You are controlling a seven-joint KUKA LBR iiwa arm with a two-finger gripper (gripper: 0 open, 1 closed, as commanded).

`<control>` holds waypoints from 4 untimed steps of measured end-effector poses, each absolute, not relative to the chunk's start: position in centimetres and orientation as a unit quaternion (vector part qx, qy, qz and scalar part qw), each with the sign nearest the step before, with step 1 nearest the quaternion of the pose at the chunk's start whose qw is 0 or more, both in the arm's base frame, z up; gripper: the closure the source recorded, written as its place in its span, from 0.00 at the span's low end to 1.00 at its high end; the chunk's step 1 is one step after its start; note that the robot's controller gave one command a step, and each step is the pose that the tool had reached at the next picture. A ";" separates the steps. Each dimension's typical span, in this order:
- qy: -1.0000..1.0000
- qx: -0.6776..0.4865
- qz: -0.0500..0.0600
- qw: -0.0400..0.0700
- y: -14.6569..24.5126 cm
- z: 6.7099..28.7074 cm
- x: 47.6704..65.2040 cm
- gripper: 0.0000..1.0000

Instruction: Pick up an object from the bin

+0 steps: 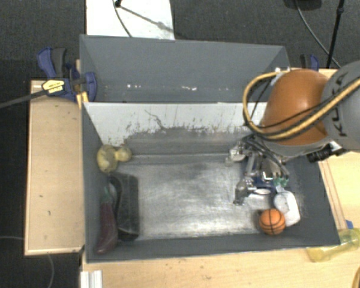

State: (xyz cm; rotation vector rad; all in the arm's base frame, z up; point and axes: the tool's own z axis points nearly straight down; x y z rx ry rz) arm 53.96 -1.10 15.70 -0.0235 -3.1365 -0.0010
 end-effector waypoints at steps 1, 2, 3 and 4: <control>-1.000 -0.007 0.000 -0.001 -1.1 16.1 54.2 0.00; -0.999 0.045 0.000 -0.001 -9.0 12.3 54.9 1.00; -0.999 0.045 0.000 -0.001 -9.0 12.3 54.9 0.00; -0.999 0.045 0.000 -0.001 -9.0 12.3 54.9 0.00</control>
Offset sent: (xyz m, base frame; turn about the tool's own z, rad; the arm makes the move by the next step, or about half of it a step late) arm 0.0092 -0.0785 -0.0346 -0.1053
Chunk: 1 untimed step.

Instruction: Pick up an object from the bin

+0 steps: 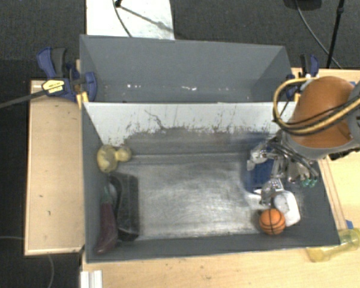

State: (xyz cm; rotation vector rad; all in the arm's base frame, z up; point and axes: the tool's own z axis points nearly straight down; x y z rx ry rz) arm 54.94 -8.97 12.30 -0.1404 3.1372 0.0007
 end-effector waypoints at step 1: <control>0.999 -0.041 0.005 0.003 -11.5 10.5 53.9 0.00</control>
Offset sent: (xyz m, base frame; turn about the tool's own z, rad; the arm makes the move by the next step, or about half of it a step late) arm 0.0181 -0.0488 -0.0530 0.0174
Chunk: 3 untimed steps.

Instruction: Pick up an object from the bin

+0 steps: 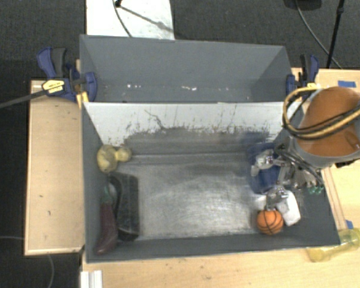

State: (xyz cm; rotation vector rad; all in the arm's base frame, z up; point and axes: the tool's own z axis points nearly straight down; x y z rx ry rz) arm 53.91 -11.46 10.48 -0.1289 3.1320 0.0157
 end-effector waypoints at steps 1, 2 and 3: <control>0.999 -0.042 0.005 0.002 -11.0 10.5 54.0 0.00; 0.996 -0.084 0.006 0.004 -12.7 8.2 55.5 0.00; 0.996 -0.085 0.004 0.005 -12.6 8.8 55.1 0.00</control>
Offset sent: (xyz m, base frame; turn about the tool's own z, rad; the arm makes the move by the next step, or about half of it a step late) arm 0.0197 -0.0300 -0.0348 -0.0975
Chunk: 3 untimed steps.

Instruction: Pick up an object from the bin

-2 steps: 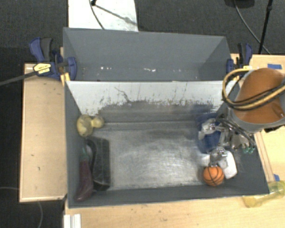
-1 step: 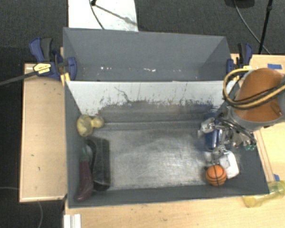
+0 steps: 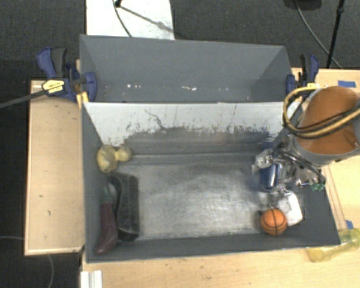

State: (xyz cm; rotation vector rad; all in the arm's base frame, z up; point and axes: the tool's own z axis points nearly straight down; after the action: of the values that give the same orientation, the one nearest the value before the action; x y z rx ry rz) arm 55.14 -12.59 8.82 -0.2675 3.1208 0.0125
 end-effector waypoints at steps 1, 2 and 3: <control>0.983 -0.185 0.013 0.006 -13.3 7.8 55.4 1.00; 0.983 -0.185 0.013 0.006 -13.3 7.8 55.4 1.00; 0.978 -0.207 0.010 -0.001 -13.4 10.9 55.0 1.00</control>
Offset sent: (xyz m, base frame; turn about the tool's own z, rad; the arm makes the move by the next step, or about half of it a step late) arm 0.0000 0.0000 0.0000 0.0000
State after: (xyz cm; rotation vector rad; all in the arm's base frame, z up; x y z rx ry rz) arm 55.01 -13.43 10.87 -0.6517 3.0745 0.0311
